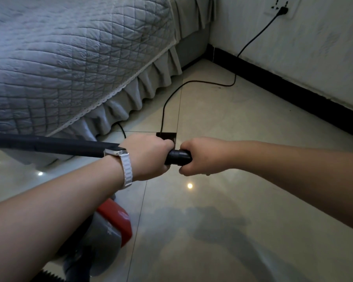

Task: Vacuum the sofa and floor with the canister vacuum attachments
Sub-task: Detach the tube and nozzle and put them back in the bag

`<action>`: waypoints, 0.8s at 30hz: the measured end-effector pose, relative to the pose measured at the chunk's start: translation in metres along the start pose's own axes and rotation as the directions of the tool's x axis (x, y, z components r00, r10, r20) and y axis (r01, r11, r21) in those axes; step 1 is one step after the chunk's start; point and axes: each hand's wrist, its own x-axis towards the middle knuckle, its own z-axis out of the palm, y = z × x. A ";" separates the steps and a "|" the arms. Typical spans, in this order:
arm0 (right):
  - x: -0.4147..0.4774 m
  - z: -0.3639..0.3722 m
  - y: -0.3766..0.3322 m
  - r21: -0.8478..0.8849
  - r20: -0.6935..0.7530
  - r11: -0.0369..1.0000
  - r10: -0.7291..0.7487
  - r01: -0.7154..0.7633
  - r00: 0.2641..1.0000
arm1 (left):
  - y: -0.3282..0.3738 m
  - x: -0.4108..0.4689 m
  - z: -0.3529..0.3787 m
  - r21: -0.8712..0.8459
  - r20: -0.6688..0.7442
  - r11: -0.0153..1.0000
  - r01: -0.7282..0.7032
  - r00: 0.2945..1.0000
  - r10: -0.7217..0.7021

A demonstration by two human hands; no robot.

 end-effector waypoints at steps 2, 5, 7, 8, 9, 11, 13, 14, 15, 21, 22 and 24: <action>0.002 -0.003 0.000 0.026 0.042 1.000 0.002 -0.003 0.999 | -0.001 0.000 0.001 -0.003 0.002 1.000 0.002 1.000 -0.001; 0.004 -0.007 0.003 0.061 0.078 0.998 0.028 -0.033 0.997 | -0.007 -0.001 -0.001 0.015 -0.017 1.000 0.001 1.000 -0.001; 0.005 -0.008 0.006 0.053 0.073 0.997 0.046 -0.050 0.996 | -0.014 -0.002 -0.002 0.034 -0.029 0.999 0.019 0.999 -0.018; 0.006 -0.006 0.008 0.032 0.052 0.998 0.046 -0.048 0.998 | -0.016 -0.003 -0.002 0.038 -0.031 0.999 0.029 0.999 -0.028; 0.006 -0.004 0.008 0.007 0.025 0.999 0.040 -0.040 0.999 | -0.018 -0.004 -0.001 0.041 -0.030 0.999 0.033 0.999 -0.032; 0.008 0.002 0.009 -0.024 -0.016 0.999 0.023 -0.023 1.000 | -0.018 -0.005 0.003 0.045 -0.025 0.999 0.029 0.999 -0.028; 0.010 0.007 0.010 -0.029 -0.028 0.999 0.019 -0.020 0.999 | -0.018 -0.005 0.005 0.046 -0.014 0.999 0.026 1.000 -0.026; 0.011 0.008 0.010 -0.033 -0.031 0.999 0.019 -0.020 0.999 | -0.018 -0.004 0.005 0.047 -0.005 0.998 0.029 1.000 -0.028; 0.011 0.009 0.010 -0.038 -0.037 0.999 0.020 -0.022 0.999 | -0.019 -0.003 0.006 0.052 0.008 0.998 0.030 1.000 -0.030; 0.016 0.022 0.010 -0.092 -0.072 0.995 0.038 -0.045 0.997 | -0.021 0.000 0.012 -0.006 0.133 0.999 0.036 0.991 -0.035; 0.017 0.023 0.010 -0.111 -0.082 0.993 0.036 -0.045 0.996 | -0.022 0.001 0.013 -0.023 0.156 0.999 0.042 0.987 -0.038; 0.019 0.023 0.012 -0.200 -0.118 0.979 0.007 -0.031 0.993 | -0.024 0.003 0.014 -0.086 0.216 0.994 0.066 0.975 -0.046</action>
